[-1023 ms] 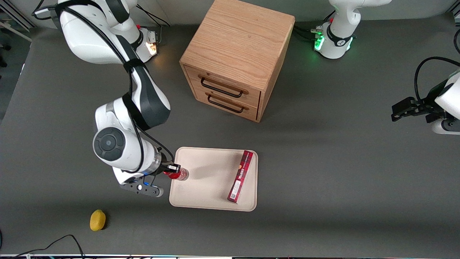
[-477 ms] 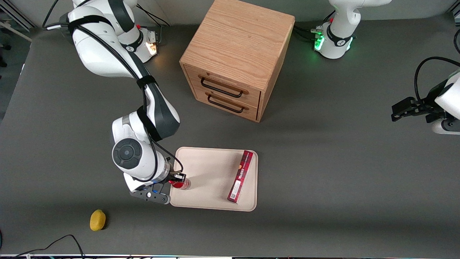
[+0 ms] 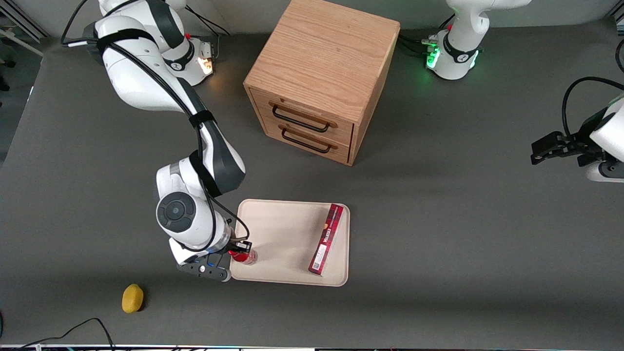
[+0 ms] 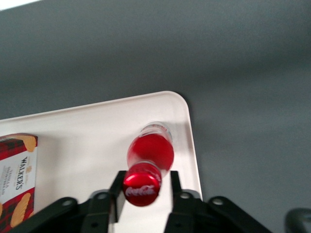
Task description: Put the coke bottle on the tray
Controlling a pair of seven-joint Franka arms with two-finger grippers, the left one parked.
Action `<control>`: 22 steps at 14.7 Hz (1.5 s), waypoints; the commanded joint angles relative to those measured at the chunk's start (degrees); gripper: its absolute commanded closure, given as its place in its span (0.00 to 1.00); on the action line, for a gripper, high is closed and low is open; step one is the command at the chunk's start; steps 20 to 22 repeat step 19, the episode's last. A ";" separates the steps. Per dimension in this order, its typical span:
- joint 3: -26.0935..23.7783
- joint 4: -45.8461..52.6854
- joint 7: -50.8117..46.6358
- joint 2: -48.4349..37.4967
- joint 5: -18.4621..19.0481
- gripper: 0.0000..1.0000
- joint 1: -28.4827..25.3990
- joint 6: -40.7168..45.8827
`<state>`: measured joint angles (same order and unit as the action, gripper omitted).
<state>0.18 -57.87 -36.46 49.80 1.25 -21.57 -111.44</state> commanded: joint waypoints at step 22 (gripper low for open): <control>3.07 -44.35 24.75 -59.12 -3.98 0.00 7.94 20.64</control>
